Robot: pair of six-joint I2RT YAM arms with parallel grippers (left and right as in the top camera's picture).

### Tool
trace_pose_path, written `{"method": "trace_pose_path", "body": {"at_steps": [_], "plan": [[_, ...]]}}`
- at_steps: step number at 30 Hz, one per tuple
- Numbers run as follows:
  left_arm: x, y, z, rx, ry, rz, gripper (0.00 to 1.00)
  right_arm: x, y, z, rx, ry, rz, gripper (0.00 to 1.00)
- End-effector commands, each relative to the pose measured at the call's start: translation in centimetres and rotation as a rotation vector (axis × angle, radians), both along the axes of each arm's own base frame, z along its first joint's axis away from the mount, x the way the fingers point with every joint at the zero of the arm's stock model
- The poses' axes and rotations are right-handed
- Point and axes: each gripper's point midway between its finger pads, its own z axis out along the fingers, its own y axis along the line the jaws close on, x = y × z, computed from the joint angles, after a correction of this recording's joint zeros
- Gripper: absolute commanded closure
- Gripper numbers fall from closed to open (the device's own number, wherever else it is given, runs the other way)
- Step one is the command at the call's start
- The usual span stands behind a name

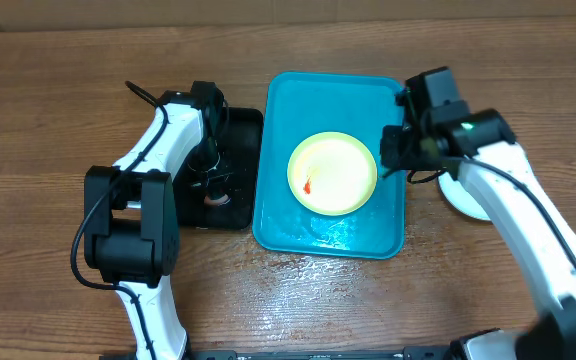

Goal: Clean dirty plates on tray and stack at the side
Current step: 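Grasp the sponge in the black tray with the left gripper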

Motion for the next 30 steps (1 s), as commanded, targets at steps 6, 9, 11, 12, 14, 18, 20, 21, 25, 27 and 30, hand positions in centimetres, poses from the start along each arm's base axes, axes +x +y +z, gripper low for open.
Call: {"method": "trace_pose_path", "body": {"at_steps": [6, 9, 11, 12, 14, 18, 20, 21, 25, 27, 30], "plan": [[-0.2, 0.5, -0.6, 0.016, 0.016, 0.007, 0.96, -3.6, -3.5, 5.1, -0.053, -0.169, -0.091, 0.77], [-0.3, 0.3, -0.6, 0.010, 0.019, 0.008, 0.96, -4.1, -2.9, -0.2, -0.035, -0.096, -0.080, 0.68], [-0.4, 0.4, -0.4, 0.011, 0.025, 0.008, 0.96, -3.9, -2.1, -3.1, -0.007, -0.074, -0.050, 0.61], [-0.5, 0.4, -0.2, 0.011, 0.028, 0.008, 0.96, -3.7, -1.7, -4.2, 0.005, -0.067, -0.037, 0.58], [-0.6, 0.4, 0.3, 0.012, 0.033, 0.008, 0.96, -3.2, -1.0, -6.8, 0.027, -0.038, -0.021, 0.47], [-0.2, 0.3, 2.1, 0.009, 0.011, 0.007, 0.96, -2.1, -0.3, -10.2, 0.019, 0.019, 0.010, 0.47], [0.1, 0.3, 3.3, 0.003, -0.018, 0.008, 0.96, -1.3, 0.2, -11.5, 0.024, 0.033, 0.029, 0.47], [0.3, 0.2, 3.9, -0.003, -0.034, 0.007, 0.96, -1.0, 0.3, -12.0, 0.023, 0.040, 0.028, 0.47], [0.8, -0.6, 6.7, -0.053, -0.112, -0.011, 0.96, -0.1, 0.5, -13.8, 0.017, 0.055, 0.023, 0.48], [0.8, -1.1, 8.1, -0.082, -0.149, -0.036, 0.96, 0.2, 0.6, -14.9, 0.018, 0.065, 0.022, 0.52], [0.4, -1.1, 10.0, -0.078, -0.188, -0.059, 0.96, 0.4, 0.7, -16.1, 0.015, 0.078, 0.019, 0.61]]}}
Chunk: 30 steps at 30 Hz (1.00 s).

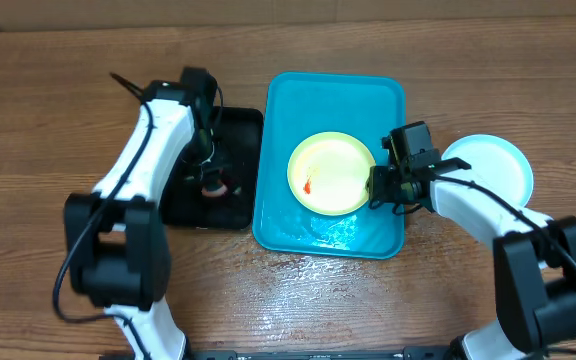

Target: Clean dirty plates on tray and stack at the side

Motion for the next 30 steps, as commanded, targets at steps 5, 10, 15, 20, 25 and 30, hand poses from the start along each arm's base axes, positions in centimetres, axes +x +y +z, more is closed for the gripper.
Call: {"method": "trace_pose_path", "body": {"at_steps": [5, 10, 15, 20, 25, 30], "plan": [[-0.2, 0.5, 6.8, 0.042, -0.154, -0.058, 0.96, 1.6, 0.6, 0.1, 0.014, -0.023, 0.003, 0.75], [-0.3, 0.7, 9.2, 0.049, -0.182, -0.058, 0.96, 1.3, 0.4, 0.8, 0.000, 0.018, 0.005, 0.77], [0.2, 0.1, 9.7, 0.045, -0.210, -0.069, 0.96, -1.1, 0.4, 0.0, -0.028, 0.112, 0.023, 0.91], [0.9, -1.4, 9.8, 0.001, -0.244, -0.067, 0.96, -1.9, 1.5, -0.1, -0.035, 0.126, 0.058, 0.96], [1.8, -4.4, 10.2, -0.074, -0.293, -0.074, 0.96, -1.8, 1.6, -0.1, -0.051, 0.115, 0.047, 0.96], [2.4, -9.7, 10.5, -0.186, -0.343, -0.100, 0.96, -1.4, 1.1, -0.1, -0.068, 0.107, -0.004, 0.96]]}}
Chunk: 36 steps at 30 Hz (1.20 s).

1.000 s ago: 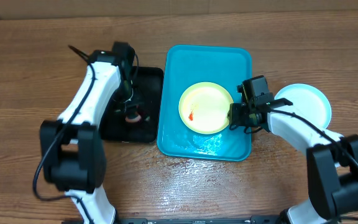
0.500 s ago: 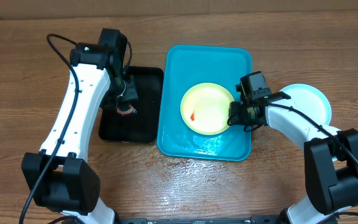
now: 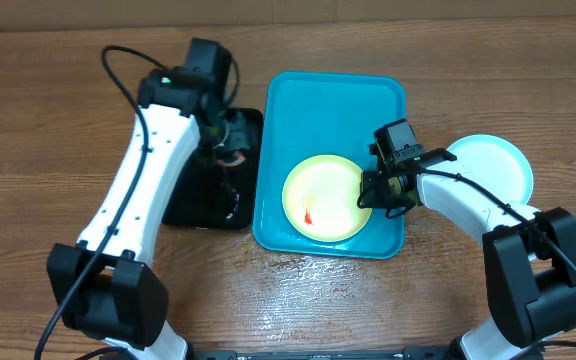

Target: Clean dirty plates on tray and stack at the side

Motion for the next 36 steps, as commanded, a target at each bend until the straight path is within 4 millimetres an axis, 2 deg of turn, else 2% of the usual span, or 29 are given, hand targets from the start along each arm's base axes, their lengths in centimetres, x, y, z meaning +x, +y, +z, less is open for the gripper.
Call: {"method": "trace_pose_path", "body": {"at_steps": [1, 4, 5, 8, 9, 13, 19, 24, 26, 33, 35, 36], "plan": [[0.1, -5.5, 1.8, -0.132, -0.054, -0.036, 0.96, 0.8, -0.4, 0.0, -0.034, -0.022, -0.032, 0.96], [-0.3, -9.7, 1.0, -0.183, -0.051, -0.098, 0.96, 0.8, -0.4, 0.0, -0.034, -0.022, -0.032, 0.96], [-1.0, -11.5, -0.3, -0.181, -0.016, -0.108, 0.96, 0.8, -0.4, 0.0, -0.037, -0.022, -0.033, 0.96], [-1.9, -13.1, -3.2, -0.159, 0.068, -0.093, 0.96, 0.7, -0.4, 0.0, -0.037, -0.021, -0.032, 0.96], [-2.3, -13.8, -5.5, -0.144, 0.128, -0.091, 0.96, 0.7, -0.4, 0.0, -0.037, -0.021, -0.032, 0.96], [-3.1, -13.7, -9.4, -0.096, 0.236, -0.060, 0.96, 0.7, -0.4, 0.0, -0.037, -0.021, -0.032, 0.96], [-3.4, -13.0, -13.1, -0.043, 0.309, -0.095, 0.96, 0.8, -0.4, 0.0, -0.037, -0.022, -0.033, 0.96], [-3.1, -10.7, -14.0, 0.050, 0.312, -0.095, 0.96, 0.8, -0.4, 0.0, -0.037, -0.022, -0.033, 0.96], [-3.0, -10.7, -14.0, 0.048, 0.310, -0.093, 0.96, 0.8, -0.4, 0.0, -0.037, -0.022, -0.033, 0.96], [-4.0, -15.7, -14.2, -0.152, 0.340, -0.210, 0.96, 0.8, -0.4, 0.1, -0.036, -0.025, -0.033, 0.96], [-4.7, -16.8, -14.7, -0.185, 0.365, -0.229, 0.96, 0.8, -0.4, 0.0, -0.036, -0.025, -0.033, 0.96], [-5.7, -18.2, -15.1, -0.232, 0.405, -0.256, 0.96, 0.8, -0.4, 0.0, -0.036, -0.025, -0.033, 0.96]]}}
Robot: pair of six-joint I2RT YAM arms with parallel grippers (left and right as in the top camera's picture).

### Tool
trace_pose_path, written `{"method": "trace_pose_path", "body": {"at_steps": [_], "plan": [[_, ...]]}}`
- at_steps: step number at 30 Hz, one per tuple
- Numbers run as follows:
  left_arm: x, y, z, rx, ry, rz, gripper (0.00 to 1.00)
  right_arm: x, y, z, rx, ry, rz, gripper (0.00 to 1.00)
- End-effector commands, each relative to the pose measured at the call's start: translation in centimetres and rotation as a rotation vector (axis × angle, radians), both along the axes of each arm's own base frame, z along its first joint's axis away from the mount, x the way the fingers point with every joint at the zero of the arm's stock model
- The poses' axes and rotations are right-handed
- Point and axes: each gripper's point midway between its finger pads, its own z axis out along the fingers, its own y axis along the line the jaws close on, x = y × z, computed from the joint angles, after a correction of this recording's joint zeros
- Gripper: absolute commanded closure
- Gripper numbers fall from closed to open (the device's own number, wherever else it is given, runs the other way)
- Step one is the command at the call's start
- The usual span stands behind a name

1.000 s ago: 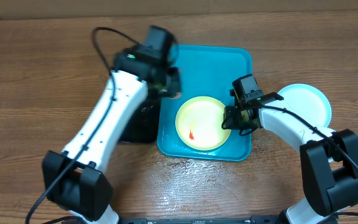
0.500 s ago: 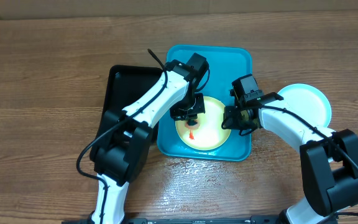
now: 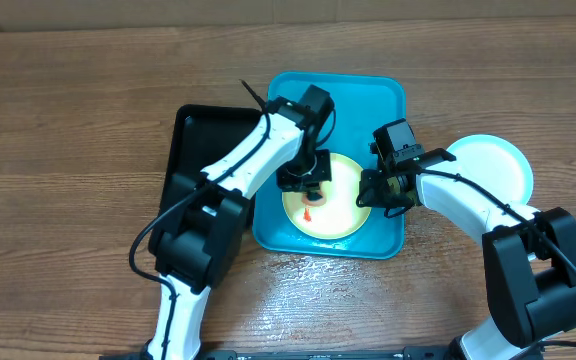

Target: Clean dirty plates on tray and stack at the side

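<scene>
A pale yellow plate (image 3: 335, 208) with a red smear (image 3: 309, 213) lies in the blue tray (image 3: 368, 100). My left gripper (image 3: 308, 185) hangs over the plate's left part, just above the smear, shut on a small round sponge. My right gripper (image 3: 370, 196) sits at the plate's right rim; its jaws appear shut on the rim. A clean white plate (image 3: 488, 165) rests on the table to the right of the tray.
A black tray (image 3: 190, 150) lies left of the blue tray, partly under my left arm. Bare wooden table surrounds everything.
My left gripper has moved from over the black tray to over the yellow plate, beside the red smear. The right gripper and the plate have stayed where they were.
At first my left gripper was down in the black tray and the right gripper hovered at the blue tray's right edge. Then the right gripper reached the yellow plate's rim, and the plate shifted toward the near left. The left gripper rose, and now stands over the plate.
</scene>
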Motion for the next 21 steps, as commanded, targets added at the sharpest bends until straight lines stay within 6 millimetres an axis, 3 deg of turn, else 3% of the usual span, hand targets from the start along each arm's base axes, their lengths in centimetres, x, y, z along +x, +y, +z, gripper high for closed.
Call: {"method": "trace_pose_path", "body": {"at_steps": [1, 4, 8, 14, 21], "plan": [[-3.0, -4.2, -1.3, -0.144, 0.127, -0.085, 0.96, 0.6, -0.3, 0.0, -0.034, -0.018, -0.009, 0.96], [-4.3, -5.3, -1.5, -0.176, 0.169, -0.114, 0.96, 0.6, -0.3, 0.0, -0.034, -0.018, -0.009, 0.96], [-5.4, -4.9, -1.6, -0.131, 0.190, -0.135, 0.96, 0.6, -0.3, 0.0, -0.034, -0.018, -0.009, 0.96], [-5.5, 0.4, -2.4, 0.128, 0.188, -0.120, 0.96, 0.6, -0.3, 0.0, -0.034, -0.018, -0.009, 0.96], [-3.2, 5.5, -2.7, 0.353, 0.106, -0.053, 0.96, 0.6, -0.3, 0.0, -0.034, -0.018, -0.009, 0.96]]}}
